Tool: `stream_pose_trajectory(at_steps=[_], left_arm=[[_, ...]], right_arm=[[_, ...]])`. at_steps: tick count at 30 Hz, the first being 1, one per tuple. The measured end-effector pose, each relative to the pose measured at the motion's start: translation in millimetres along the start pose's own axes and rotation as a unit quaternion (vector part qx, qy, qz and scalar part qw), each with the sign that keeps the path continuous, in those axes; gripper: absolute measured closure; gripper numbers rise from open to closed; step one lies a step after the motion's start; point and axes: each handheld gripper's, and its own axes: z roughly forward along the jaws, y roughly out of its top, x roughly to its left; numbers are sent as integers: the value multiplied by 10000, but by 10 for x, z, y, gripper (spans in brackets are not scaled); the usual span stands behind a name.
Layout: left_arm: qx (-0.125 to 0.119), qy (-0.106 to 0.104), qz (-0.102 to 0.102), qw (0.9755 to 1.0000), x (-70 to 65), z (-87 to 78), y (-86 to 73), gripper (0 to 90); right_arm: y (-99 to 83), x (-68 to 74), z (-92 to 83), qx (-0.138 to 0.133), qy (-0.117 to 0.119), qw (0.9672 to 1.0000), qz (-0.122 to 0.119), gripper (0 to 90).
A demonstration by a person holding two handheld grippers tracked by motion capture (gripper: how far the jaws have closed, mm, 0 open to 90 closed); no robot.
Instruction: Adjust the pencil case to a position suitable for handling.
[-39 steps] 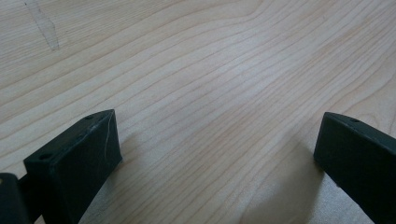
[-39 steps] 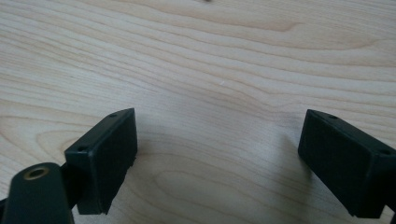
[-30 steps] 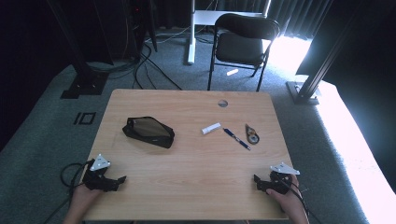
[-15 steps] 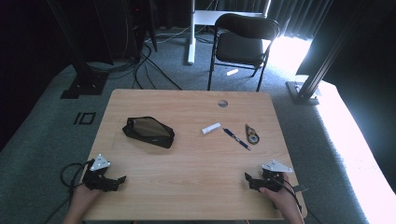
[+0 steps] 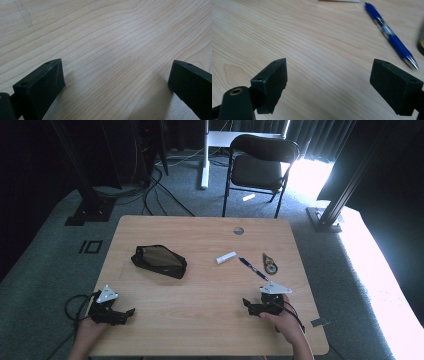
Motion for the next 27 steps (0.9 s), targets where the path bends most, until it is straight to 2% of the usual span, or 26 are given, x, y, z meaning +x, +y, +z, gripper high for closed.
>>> stream_pose_trajectory(at_steps=[12,27], left_arm=[[-1,-1,-2,10000,0,0,0,7],[3,-9,14,10000,0,-1,-1,7]], right_arm=[[255,168,214,-124,312,9992,-212,140],[480,383,457,-186,659,9968,-416,140]])
